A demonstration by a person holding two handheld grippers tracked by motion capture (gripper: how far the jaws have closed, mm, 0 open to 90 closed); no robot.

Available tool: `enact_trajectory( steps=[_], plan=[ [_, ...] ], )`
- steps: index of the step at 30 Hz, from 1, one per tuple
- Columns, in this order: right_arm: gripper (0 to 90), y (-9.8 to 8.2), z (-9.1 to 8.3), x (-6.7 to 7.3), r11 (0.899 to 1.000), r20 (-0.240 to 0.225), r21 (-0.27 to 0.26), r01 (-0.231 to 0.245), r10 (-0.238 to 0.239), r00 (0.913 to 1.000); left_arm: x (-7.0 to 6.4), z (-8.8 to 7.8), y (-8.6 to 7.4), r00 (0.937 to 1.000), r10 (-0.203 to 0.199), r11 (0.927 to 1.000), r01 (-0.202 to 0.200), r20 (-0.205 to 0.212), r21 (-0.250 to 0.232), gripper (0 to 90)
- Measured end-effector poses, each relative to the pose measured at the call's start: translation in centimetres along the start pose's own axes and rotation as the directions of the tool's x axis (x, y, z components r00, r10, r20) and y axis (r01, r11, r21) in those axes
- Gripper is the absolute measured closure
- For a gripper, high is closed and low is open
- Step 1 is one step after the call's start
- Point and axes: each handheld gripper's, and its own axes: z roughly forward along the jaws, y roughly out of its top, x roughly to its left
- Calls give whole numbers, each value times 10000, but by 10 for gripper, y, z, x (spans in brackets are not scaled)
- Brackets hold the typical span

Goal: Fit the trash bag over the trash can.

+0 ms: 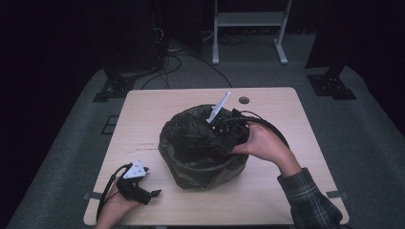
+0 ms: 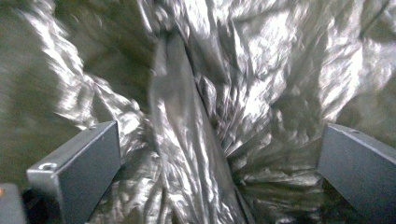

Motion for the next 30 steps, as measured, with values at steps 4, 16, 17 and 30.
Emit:
enact_trajectory(
  steps=[4,16,17,30],
  plan=[
    [0,-5,2,-1,10000,-112,-50,-13,12,9999,0,0,0,10000,-2,10000,2,-1,-1,0],
    [0,-14,-31,1,9775,-203,-2110,-73,30,9998,0,0,0,10000,-7,10000,7,-17,-11,0],
    [0,-17,-37,0,9693,-192,-2458,-79,33,9998,0,0,0,10000,-7,10000,7,-18,-9,0],
    [0,-62,-74,-10,8953,-34,-4395,-727,792,9969,0,0,0,10000,-7,10000,7,-12,-12,0]
  ],
)
